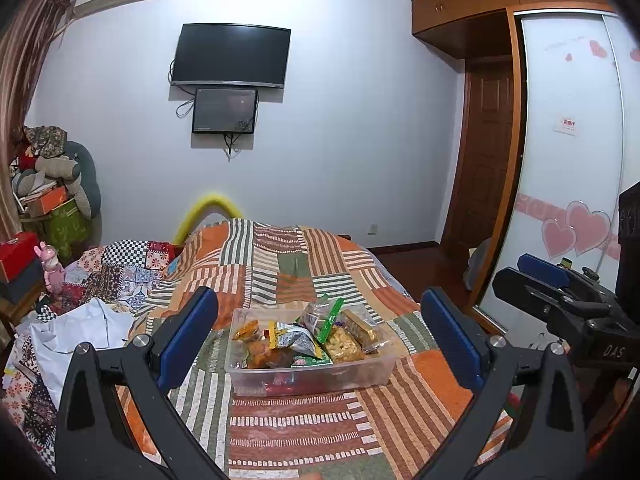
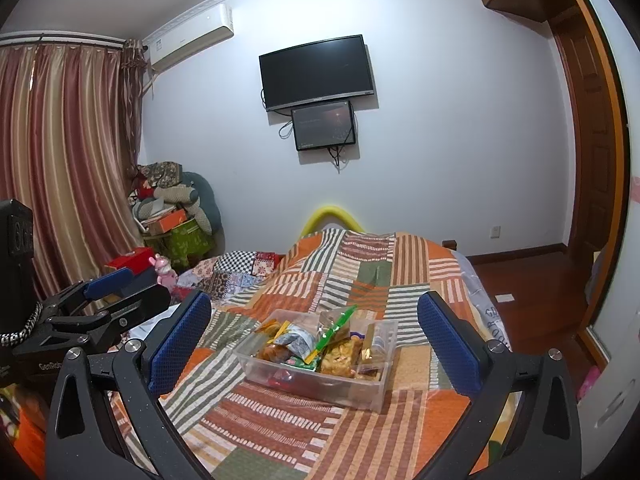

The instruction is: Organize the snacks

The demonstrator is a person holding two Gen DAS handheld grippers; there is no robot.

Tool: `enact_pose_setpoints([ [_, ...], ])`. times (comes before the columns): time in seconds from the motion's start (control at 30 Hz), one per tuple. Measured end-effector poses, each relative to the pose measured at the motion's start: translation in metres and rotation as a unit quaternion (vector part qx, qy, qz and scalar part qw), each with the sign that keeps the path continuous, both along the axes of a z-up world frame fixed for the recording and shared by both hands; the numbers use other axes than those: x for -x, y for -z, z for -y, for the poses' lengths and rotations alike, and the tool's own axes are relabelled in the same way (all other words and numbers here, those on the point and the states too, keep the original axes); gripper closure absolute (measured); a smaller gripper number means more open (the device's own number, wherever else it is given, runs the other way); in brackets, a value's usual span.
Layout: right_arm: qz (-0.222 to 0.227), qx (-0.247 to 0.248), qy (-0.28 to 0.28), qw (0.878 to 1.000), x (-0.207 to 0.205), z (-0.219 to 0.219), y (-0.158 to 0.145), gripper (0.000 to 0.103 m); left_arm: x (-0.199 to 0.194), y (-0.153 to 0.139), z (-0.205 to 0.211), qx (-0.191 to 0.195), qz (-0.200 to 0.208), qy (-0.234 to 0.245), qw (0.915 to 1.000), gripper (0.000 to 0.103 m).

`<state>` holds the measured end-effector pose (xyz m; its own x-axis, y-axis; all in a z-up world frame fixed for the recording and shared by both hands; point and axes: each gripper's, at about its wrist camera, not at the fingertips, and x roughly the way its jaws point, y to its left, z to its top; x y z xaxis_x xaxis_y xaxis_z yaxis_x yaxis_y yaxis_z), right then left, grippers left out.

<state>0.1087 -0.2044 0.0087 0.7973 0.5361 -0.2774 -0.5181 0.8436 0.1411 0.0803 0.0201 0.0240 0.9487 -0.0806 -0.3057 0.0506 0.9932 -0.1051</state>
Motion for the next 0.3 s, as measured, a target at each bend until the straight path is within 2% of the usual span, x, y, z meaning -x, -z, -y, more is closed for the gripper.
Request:
enact_pose_setpoints([
  [0.3, -0.007, -0.004, 0.003, 1.000, -0.0029, 0.0027, 0.0002, 0.000, -0.0033, 0.0029, 0.0018, -0.001, -0.007, 0.002, 1.0000, 0.000],
])
